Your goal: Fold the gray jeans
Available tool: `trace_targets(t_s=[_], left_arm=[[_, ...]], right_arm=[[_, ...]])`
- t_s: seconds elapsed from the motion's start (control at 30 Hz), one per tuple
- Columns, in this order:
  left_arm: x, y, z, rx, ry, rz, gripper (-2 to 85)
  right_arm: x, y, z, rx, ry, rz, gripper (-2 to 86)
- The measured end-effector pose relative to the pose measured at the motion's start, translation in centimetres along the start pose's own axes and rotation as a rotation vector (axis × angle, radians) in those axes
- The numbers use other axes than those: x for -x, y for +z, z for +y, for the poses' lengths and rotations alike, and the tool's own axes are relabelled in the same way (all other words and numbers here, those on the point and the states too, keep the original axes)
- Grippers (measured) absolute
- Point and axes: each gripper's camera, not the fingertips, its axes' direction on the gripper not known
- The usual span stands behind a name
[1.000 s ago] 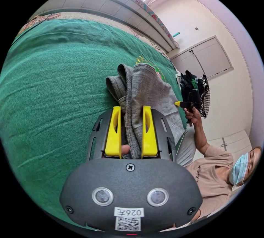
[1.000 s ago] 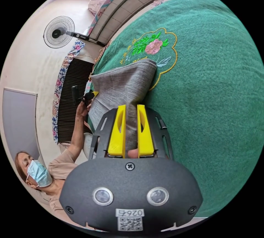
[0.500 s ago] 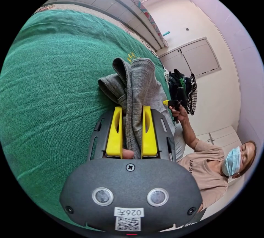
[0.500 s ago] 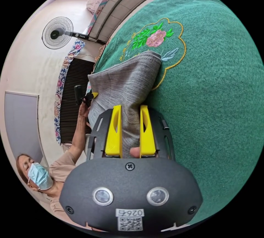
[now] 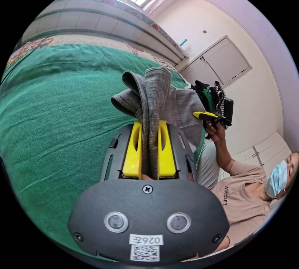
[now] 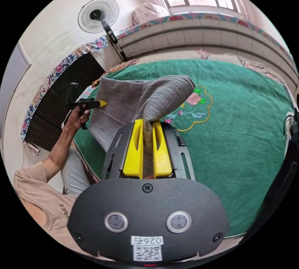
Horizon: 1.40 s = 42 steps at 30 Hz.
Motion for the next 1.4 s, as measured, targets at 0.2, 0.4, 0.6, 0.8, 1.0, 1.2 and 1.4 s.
trace_targets(t_s=[0.2,0.4,0.6,0.8,1.0,1.2,1.4], left_arm=[[-14.3,-7.0,-4.6,-0.147,0.197,-0.108,8.1],[-32.5,-10.1,-12.5,-0.3,0.373,-0.104,8.1],[-55.2,-4.8,-26.5,-0.278,0.689,-0.036,8.2],[-78.7,8.1,-39.2,-0.224,0.92,0.046,8.4],[-90.8,25.0,-45.3,-0.158,0.763,-0.081,1.9],[-93.2,24.8,-39.2,-0.288,0.95,0.031,-0.9],[-96.0,28.7,-37.5,-0.201,1.167,-0.271,-1.0]], right_arm=[[11.4,-9.3,-17.2,-0.188,-0.052,0.018,0.4],[18.4,-27.4,-29.7,-0.466,-0.062,0.134,0.4],[13.4,-51.2,-33.9,-0.745,0.051,0.259,0.3],[2.4,-69.7,-34.5,-0.965,0.246,0.475,0.6],[-24.0,-71.4,-36.3,-0.943,0.722,0.699,4.3],[-28.6,-68.3,-31.6,-0.974,0.698,0.642,5.0],[-12.2,-67.7,-29.1,-1.198,0.437,0.787,0.0]])
